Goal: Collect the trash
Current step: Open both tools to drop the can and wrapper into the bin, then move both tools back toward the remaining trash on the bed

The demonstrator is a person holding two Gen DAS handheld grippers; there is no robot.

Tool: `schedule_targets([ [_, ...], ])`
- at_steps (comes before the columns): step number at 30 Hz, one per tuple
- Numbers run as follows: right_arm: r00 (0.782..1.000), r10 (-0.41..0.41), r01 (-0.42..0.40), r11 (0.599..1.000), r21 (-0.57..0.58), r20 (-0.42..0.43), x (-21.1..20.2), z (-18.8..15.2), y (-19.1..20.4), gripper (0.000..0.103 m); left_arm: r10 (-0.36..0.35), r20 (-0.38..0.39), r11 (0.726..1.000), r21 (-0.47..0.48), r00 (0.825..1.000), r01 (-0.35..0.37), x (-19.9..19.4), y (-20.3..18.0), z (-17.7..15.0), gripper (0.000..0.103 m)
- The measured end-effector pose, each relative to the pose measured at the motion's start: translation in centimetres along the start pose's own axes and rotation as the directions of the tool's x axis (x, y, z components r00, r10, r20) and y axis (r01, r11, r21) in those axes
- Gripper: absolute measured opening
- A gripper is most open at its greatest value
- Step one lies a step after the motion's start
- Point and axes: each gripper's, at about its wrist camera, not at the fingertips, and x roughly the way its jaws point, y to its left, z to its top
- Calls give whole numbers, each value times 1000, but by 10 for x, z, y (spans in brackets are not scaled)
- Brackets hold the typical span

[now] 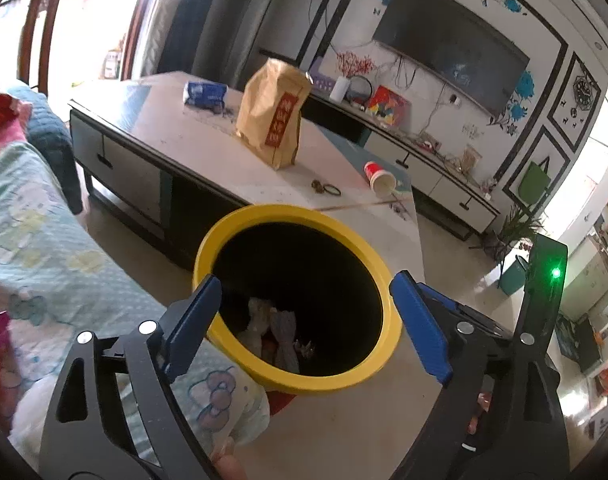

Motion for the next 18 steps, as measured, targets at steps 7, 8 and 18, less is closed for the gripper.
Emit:
schedule_targets([
  [7,998,37,-35,999,-40,43,-20,4,22,59,45,55,999,-3,997,-45,-31,4,-2,86],
  [8,998,39,-37,998,-45,47,-23,4,25,59,53,63,999,-5,997,-53,-36,4,-2,86],
  [18,993,88,-80,992,-101,76,-43,2,60,67,126,147,992,-4,981,-127,-78,12,-2,87],
])
